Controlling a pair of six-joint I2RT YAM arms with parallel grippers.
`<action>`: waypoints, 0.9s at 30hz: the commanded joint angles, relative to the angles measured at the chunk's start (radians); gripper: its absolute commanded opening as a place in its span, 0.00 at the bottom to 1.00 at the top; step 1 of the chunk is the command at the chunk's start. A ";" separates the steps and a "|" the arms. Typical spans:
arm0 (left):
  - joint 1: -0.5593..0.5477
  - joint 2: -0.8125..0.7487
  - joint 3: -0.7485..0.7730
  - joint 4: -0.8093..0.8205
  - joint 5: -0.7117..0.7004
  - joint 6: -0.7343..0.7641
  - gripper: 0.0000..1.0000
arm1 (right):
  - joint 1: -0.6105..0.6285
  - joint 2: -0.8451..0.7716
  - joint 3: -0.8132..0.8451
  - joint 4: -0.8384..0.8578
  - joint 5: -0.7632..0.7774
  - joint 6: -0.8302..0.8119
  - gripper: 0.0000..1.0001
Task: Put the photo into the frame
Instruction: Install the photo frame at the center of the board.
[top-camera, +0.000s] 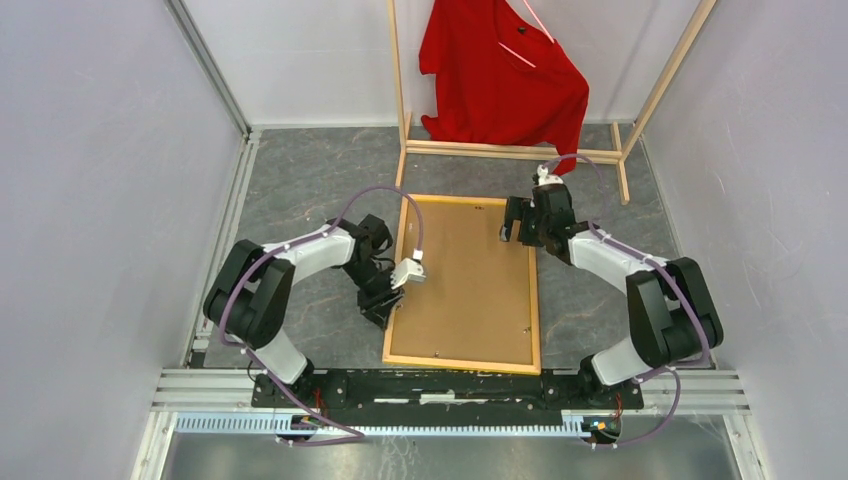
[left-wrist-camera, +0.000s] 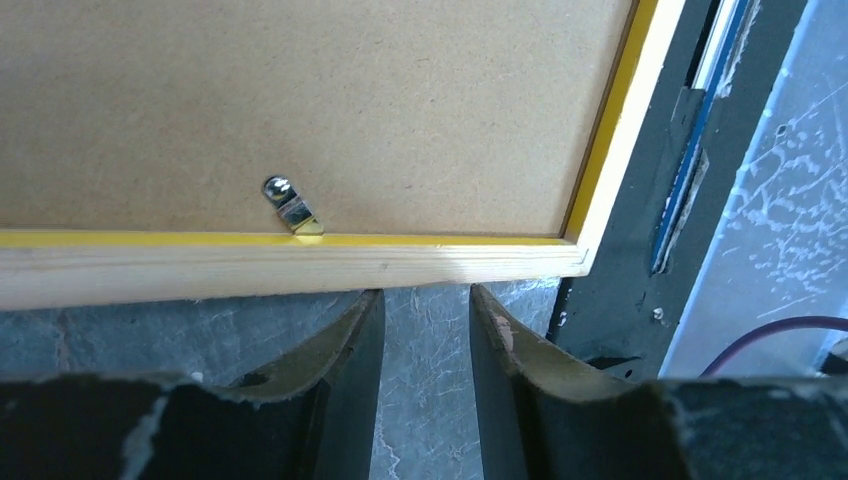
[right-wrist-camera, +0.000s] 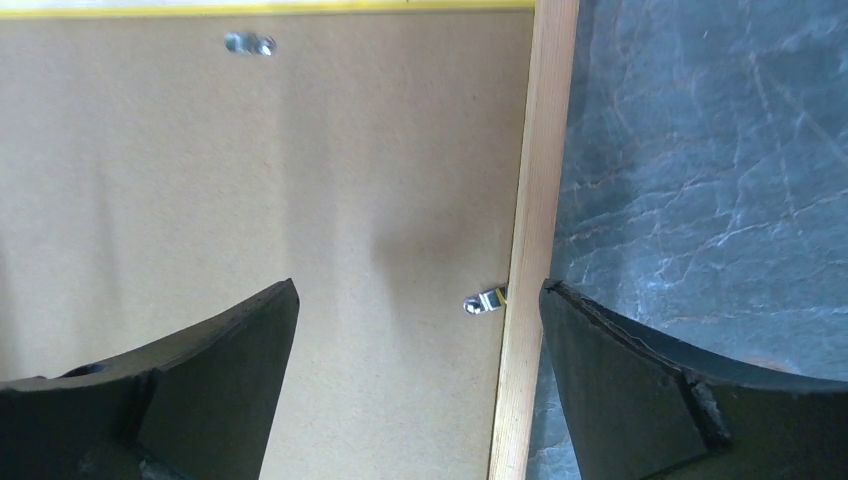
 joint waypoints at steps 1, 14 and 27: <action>0.108 -0.021 0.046 -0.020 0.085 0.064 0.43 | -0.003 -0.059 0.042 -0.066 0.040 -0.035 0.98; 0.290 0.204 0.236 0.086 0.321 -0.221 0.37 | 0.129 -0.480 -0.341 0.195 -0.225 0.338 0.58; 0.292 0.267 0.236 0.172 0.290 -0.302 0.30 | 0.641 -0.246 -0.353 0.506 -0.022 0.596 0.46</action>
